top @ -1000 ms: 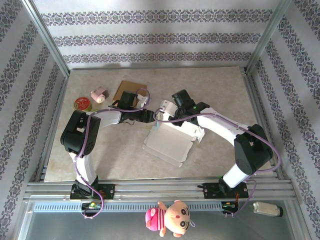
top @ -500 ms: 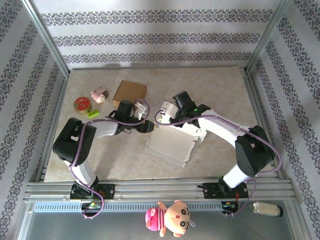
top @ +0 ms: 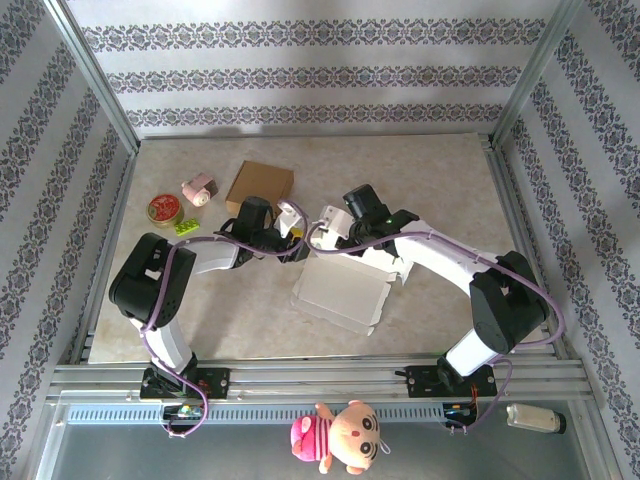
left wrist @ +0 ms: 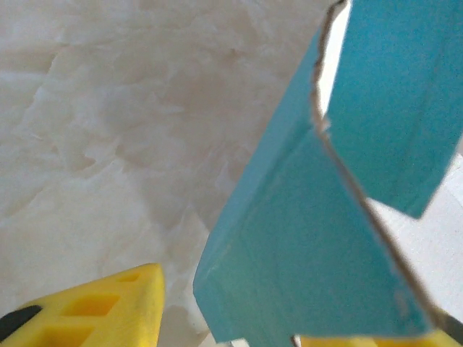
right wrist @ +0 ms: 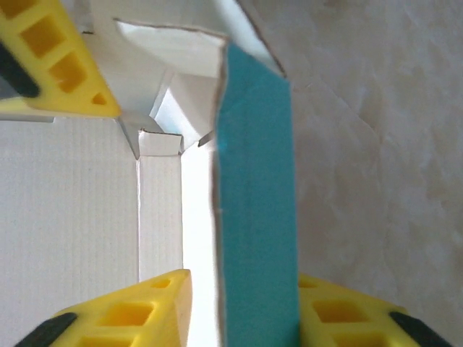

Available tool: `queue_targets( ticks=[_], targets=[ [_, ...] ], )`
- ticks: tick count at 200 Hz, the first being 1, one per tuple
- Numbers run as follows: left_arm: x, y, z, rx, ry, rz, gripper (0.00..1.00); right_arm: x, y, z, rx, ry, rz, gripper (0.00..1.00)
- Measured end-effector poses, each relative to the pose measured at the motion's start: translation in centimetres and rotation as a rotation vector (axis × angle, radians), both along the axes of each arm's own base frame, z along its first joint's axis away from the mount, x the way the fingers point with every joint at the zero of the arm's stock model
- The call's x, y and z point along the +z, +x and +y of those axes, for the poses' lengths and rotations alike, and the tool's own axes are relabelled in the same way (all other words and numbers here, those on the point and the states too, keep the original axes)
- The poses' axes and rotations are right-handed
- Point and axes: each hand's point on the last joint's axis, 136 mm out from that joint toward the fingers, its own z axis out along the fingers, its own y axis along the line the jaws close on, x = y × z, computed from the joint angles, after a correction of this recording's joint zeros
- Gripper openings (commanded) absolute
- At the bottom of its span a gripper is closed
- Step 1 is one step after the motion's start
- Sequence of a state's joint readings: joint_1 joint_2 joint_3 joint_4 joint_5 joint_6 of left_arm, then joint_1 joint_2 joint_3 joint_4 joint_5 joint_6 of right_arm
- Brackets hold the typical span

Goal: Fold the paper box

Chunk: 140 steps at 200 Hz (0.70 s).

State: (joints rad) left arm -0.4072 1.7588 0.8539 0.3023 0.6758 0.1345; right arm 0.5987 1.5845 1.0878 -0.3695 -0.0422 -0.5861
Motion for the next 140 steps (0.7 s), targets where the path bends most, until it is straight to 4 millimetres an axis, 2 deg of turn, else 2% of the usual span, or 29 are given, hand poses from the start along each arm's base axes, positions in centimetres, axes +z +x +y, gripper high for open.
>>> queue_targets(
  ticks=[45,83,109,140],
  targets=[
    [0.0,-0.5,-1.9,-0.008,0.032,-0.048,0.20,0.5,-0.2,0.2,0.001,0.019,0.000,0.50],
    [-0.9,0.2,-2.1,0.031,0.098,-0.101,0.00,1.8,-1.0,0.7,0.015,0.074,0.013,0.56],
    [-0.6,1.3,-1.9,0.063,0.119,-0.162,0.00,3.6,-1.9,0.9,0.020,0.157,0.034,0.62],
    [-0.5,1.9,-1.6,0.080,0.139,-0.199,0.00,7.2,-2.9,0.6,-0.007,0.335,0.076,0.74]
  ],
)
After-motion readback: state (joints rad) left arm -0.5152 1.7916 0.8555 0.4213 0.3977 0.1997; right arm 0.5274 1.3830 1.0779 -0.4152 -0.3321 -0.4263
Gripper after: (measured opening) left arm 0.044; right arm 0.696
